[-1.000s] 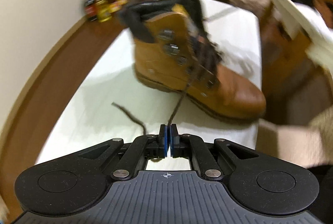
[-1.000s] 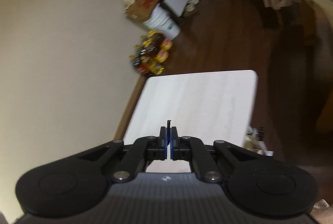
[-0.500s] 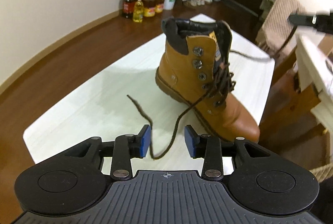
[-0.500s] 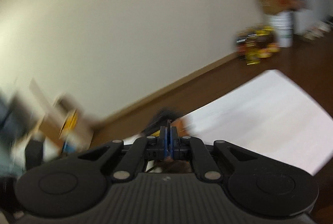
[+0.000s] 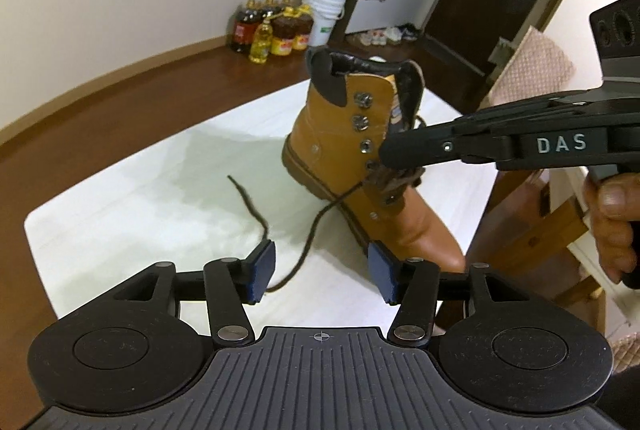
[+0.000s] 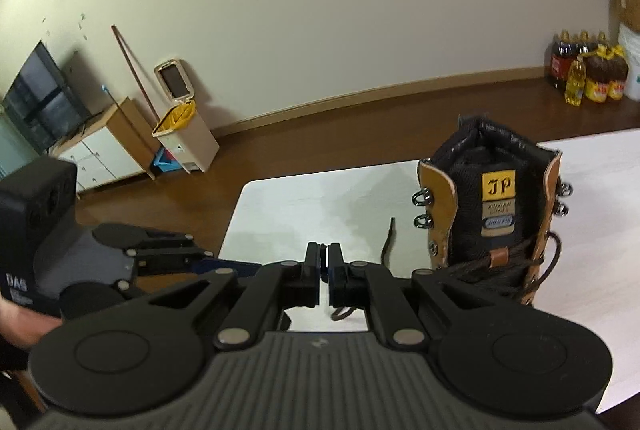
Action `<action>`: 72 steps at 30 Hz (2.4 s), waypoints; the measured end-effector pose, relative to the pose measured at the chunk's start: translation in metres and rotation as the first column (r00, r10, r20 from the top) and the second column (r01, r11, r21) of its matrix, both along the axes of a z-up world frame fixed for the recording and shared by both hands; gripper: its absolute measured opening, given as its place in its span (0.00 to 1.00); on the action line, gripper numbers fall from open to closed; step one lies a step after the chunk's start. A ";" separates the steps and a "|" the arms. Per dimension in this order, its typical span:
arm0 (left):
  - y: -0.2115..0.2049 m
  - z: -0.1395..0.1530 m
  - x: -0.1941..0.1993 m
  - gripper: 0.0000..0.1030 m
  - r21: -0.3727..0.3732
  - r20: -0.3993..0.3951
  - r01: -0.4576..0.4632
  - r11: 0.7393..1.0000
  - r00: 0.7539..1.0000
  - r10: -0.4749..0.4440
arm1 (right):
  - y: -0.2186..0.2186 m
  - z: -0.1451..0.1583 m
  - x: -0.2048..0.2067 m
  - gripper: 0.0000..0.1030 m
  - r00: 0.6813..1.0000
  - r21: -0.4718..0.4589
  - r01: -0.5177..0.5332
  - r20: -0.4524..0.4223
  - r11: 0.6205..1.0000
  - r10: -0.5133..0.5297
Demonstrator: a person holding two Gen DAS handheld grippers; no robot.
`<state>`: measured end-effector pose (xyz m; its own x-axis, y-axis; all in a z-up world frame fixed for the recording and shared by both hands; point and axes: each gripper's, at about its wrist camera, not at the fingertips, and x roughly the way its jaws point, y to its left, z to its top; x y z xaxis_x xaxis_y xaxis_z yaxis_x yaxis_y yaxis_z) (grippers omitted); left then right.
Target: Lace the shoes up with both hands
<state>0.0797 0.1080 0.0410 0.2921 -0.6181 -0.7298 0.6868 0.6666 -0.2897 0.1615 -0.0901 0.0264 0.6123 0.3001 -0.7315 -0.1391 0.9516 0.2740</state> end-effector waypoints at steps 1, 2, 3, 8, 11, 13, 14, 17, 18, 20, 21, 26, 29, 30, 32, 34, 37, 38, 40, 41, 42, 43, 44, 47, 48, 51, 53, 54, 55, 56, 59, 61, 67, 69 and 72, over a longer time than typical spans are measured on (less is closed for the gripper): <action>-0.001 -0.001 -0.001 0.55 0.003 0.007 0.007 1.000 1.000 -0.007 | 0.000 -0.001 -0.001 0.05 1.000 -0.006 0.002 -0.002 1.000 -0.002; -0.003 -0.002 -0.002 0.55 0.010 0.013 0.011 1.000 1.000 -0.011 | 0.000 -0.002 -0.001 0.06 1.000 -0.010 0.005 -0.004 1.000 -0.005; -0.005 -0.004 -0.004 0.55 0.024 0.021 0.014 1.000 1.000 -0.015 | -0.002 -0.005 -0.002 0.10 1.000 -0.016 0.008 -0.012 1.000 -0.008; -0.012 -0.027 -0.001 0.58 0.103 0.035 -0.026 0.994 0.999 0.023 | -0.012 -0.014 -0.004 0.14 0.998 -0.043 -0.019 -0.065 0.999 0.017; -0.015 -0.043 0.006 0.58 0.164 0.049 -0.081 0.983 0.996 0.074 | -0.026 -0.024 -0.010 0.14 0.987 -0.029 -0.056 -0.154 0.998 0.051; -0.011 -0.048 0.014 0.58 0.162 0.032 -0.135 0.977 0.991 0.132 | -0.036 -0.028 -0.017 0.16 0.978 -0.026 -0.084 -0.191 0.996 0.078; -0.010 -0.049 0.018 0.58 0.156 0.021 -0.162 0.974 0.987 0.161 | -0.039 -0.028 -0.020 0.17 0.976 -0.025 -0.092 -0.199 0.995 0.085; -0.013 -0.052 0.027 0.58 0.147 0.017 -0.199 0.969 0.980 0.199 | -0.057 -0.034 -0.019 0.19 0.970 0.011 -0.078 -0.231 0.997 0.079; -0.016 -0.052 0.029 0.58 0.136 0.015 -0.203 0.970 0.979 0.203 | -0.060 -0.035 -0.018 0.19 0.969 0.020 -0.075 -0.236 0.997 0.077; -0.029 -0.057 0.034 0.58 0.117 0.013 -0.171 0.978 0.985 0.171 | -0.068 -0.034 -0.014 0.20 0.968 0.037 -0.061 -0.241 0.997 0.069; -0.034 -0.060 0.034 0.58 0.118 0.021 -0.154 0.981 0.988 0.152 | -0.071 -0.032 -0.013 0.22 0.969 0.040 -0.056 -0.239 0.998 0.064; -0.052 -0.075 0.041 0.58 0.176 0.034 -0.134 0.975 0.991 0.130 | -0.083 -0.024 -0.015 0.23 0.971 0.046 -0.024 -0.236 0.999 0.034; -0.054 -0.080 0.057 0.58 0.188 0.017 -0.189 0.964 0.982 0.189 | -0.090 -0.023 -0.020 0.24 0.971 0.046 0.006 -0.239 0.999 0.006; -0.053 -0.080 0.061 0.58 0.182 0.011 -0.198 0.963 0.980 0.200 | -0.092 -0.024 -0.022 0.24 0.970 0.044 0.020 -0.244 0.999 -0.008; -0.056 -0.082 0.075 0.58 0.189 -0.006 -0.235 0.953 0.971 0.241 | -0.096 -0.026 -0.028 0.24 0.966 0.039 0.050 -0.257 0.998 -0.039; -0.059 -0.086 0.084 0.58 0.237 -0.013 -0.237 0.942 0.969 0.247 | -0.098 -0.028 -0.031 0.24 0.963 0.034 0.067 -0.264 0.997 -0.056; -0.068 -0.093 0.093 0.57 0.285 -0.024 -0.239 0.928 0.966 0.256 | -0.101 -0.027 -0.037 0.25 0.958 0.023 0.087 -0.277 0.996 -0.077; -0.070 -0.094 0.096 0.57 0.292 -0.030 -0.241 0.926 0.965 0.261 | -0.102 -0.026 -0.037 0.25 0.957 0.022 0.089 -0.278 0.996 -0.079; -0.071 -0.094 0.097 0.57 0.294 -0.034 -0.242 0.925 0.964 0.263 | -0.103 -0.025 -0.039 0.25 0.956 0.015 0.095 -0.281 0.995 -0.087; -0.072 -0.094 0.099 0.57 0.296 -0.036 -0.242 0.924 0.964 0.264 | -0.104 -0.025 -0.039 0.25 0.955 0.012 0.097 -0.282 0.995 -0.090; -0.074 -0.094 0.100 0.57 0.298 -0.039 -0.242 0.923 0.963 0.265 | -0.104 -0.024 -0.040 0.26 0.955 0.012 0.099 -0.282 0.995 -0.092; -0.074 -0.094 0.100 0.57 0.296 -0.040 -0.242 0.924 0.963 0.265 | -0.105 -0.024 -0.040 0.26 0.954 0.011 0.102 -0.283 0.995 -0.095; -0.076 -0.094 0.101 0.57 0.293 -0.041 -0.241 0.925 0.964 0.264 | -0.104 -0.024 -0.039 0.26 0.954 0.010 0.103 -0.284 0.995 -0.096; -0.079 -0.097 0.104 0.57 0.298 -0.040 -0.239 0.924 0.964 0.263 | -0.106 -0.023 -0.040 0.26 0.952 0.005 0.110 -0.289 0.994 -0.104; -0.080 -0.098 0.105 0.57 0.299 -0.041 -0.239 0.924 0.964 0.262 | -0.107 -0.024 -0.041 0.26 0.951 0.003 0.112 -0.291 0.994 -0.106; -0.084 -0.100 0.105 0.56 0.308 -0.038 -0.235 0.922 0.965 0.259 | -0.112 -0.024 -0.043 0.27 0.948 -0.001 0.121 -0.297 0.993 -0.115; -0.090 -0.104 0.107 0.52 0.317 -0.038 -0.235 0.919 0.965 0.259 | -0.116 -0.025 -0.044 0.27 0.945 -0.004 0.129 -0.304 0.992 -0.124; -0.091 -0.105 0.107 0.51 0.319 -0.038 -0.233 0.919 0.965 0.259 | -0.119 -0.025 -0.045 0.27 0.943 -0.007 0.133 -0.307 0.991 -0.129; -0.092 -0.106 0.106 0.49 0.324 -0.036 -0.236 0.916 0.965 0.261 | -0.121 -0.026 -0.045 0.27 0.942 -0.009 0.138 -0.309 0.990 -0.134; -0.093 -0.107 0.106 0.47 0.327 -0.034 -0.238 0.915 0.964 0.263 | -0.123 -0.026 -0.046 0.27 0.940 -0.009 0.142 -0.311 0.990 -0.137; -0.096 -0.107 0.106 0.43 0.340 -0.010 -0.234 0.911 0.967 0.253 | -0.129 -0.028 -0.048 0.27 0.937 -0.006 0.155 -0.315 0.988 -0.150; -0.098 -0.105 0.106 0.27 0.349 -0.004 -0.231 0.908 0.969 0.248 | -0.133 -0.029 -0.049 0.27 0.935 -0.003 0.164 -0.317 0.986 -0.157; -0.091 -0.104 0.110 0.02 0.340 -0.038 -0.222 0.914 0.968 0.250 | -0.140 -0.031 -0.050 0.27 0.932 0.017 0.195 -0.313 0.981 -0.180; -0.080 -0.100 0.112 0.02 0.290 -0.075 -0.262 0.920 0.952 0.295 | -0.140 -0.031 -0.049 0.27 0.932 0.037 0.205 -0.313 0.978 -0.184; -0.050 -0.085 0.109 0.02 0.165 -0.186 -0.371 0.914 0.898 0.398 | -0.140 -0.031 -0.047 0.28 0.929 0.119 0.240 -0.315 0.963 -0.193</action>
<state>0.1891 0.0581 -0.0439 0.3194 -0.3905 -0.8634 0.3014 0.9057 -0.2981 0.1143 -0.2296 -0.0043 0.4359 0.3074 -0.8459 0.1764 0.8925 0.4152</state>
